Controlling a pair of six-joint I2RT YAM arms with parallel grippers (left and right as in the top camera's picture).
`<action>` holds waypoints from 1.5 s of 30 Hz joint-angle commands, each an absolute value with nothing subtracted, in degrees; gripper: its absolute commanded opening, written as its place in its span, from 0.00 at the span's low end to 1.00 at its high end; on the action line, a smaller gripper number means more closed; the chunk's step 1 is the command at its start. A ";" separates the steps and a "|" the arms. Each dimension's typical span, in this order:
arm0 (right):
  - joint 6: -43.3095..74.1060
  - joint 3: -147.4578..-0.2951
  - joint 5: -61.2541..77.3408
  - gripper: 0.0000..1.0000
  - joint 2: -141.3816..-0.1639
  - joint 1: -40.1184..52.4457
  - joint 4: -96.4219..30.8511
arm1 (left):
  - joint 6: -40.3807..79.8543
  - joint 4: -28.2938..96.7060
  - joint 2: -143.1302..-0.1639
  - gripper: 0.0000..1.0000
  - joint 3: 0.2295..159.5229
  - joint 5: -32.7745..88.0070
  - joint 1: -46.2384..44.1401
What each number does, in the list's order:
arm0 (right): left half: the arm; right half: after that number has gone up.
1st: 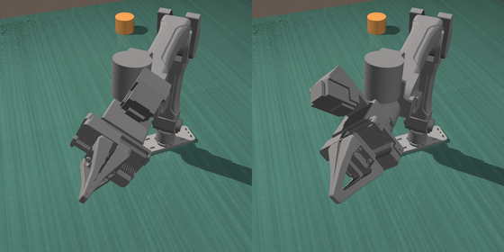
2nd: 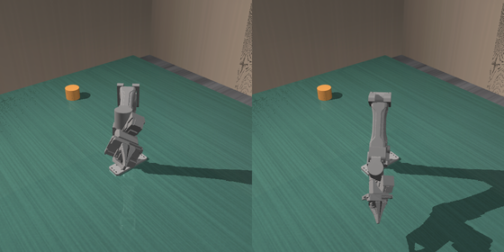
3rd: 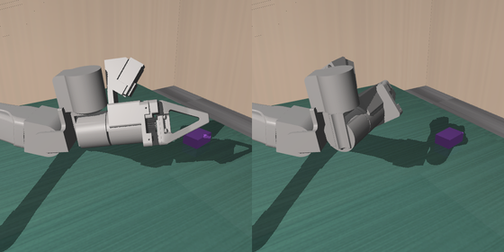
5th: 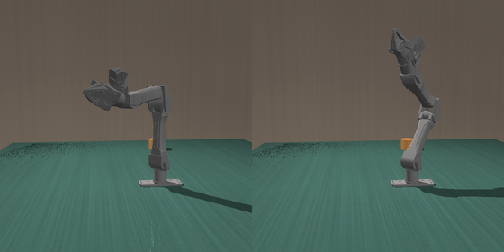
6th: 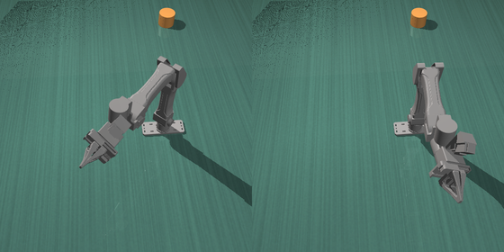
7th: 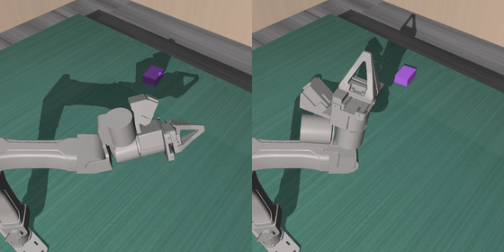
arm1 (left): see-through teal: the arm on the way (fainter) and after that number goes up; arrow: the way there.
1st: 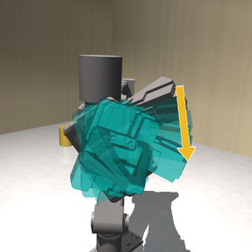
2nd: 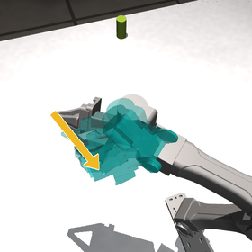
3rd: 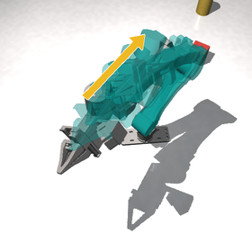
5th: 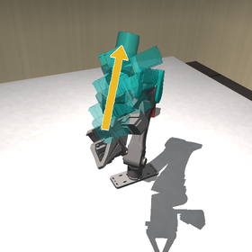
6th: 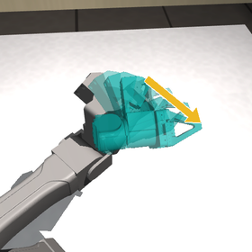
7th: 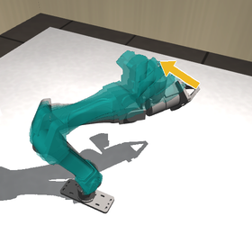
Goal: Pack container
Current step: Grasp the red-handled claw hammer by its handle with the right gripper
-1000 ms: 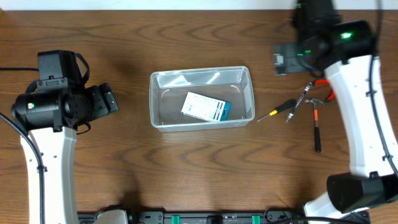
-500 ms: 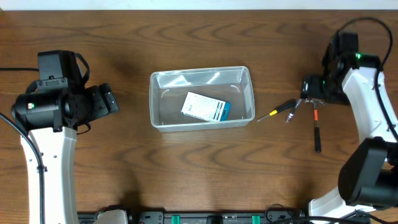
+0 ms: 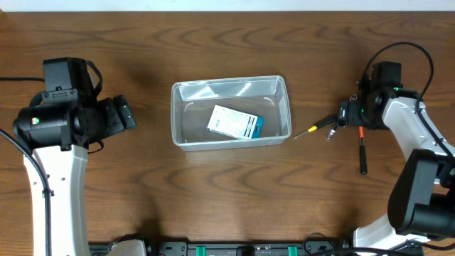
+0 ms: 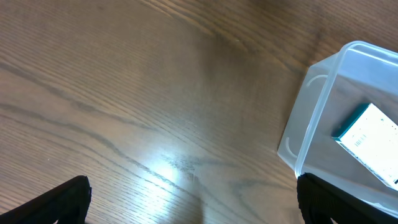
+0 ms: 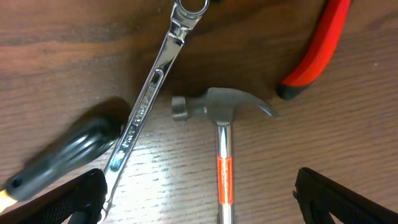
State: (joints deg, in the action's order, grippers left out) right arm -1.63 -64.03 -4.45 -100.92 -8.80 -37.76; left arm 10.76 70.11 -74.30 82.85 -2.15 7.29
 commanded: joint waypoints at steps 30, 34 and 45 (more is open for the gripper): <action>-3.27 -63.00 2.00 0.85 -111.26 -15.31 -36.40 | 11.73 71.02 -74.04 0.98 82.63 -3.03 7.49; -3.03 -63.00 2.00 0.63 -111.37 -15.31 -36.64 | 11.73 71.16 -74.04 0.98 82.63 -3.03 7.49; -2.59 -63.00 2.02 0.27 -111.39 -15.31 -37.10 | 11.73 71.16 -74.04 0.98 82.63 -3.03 7.49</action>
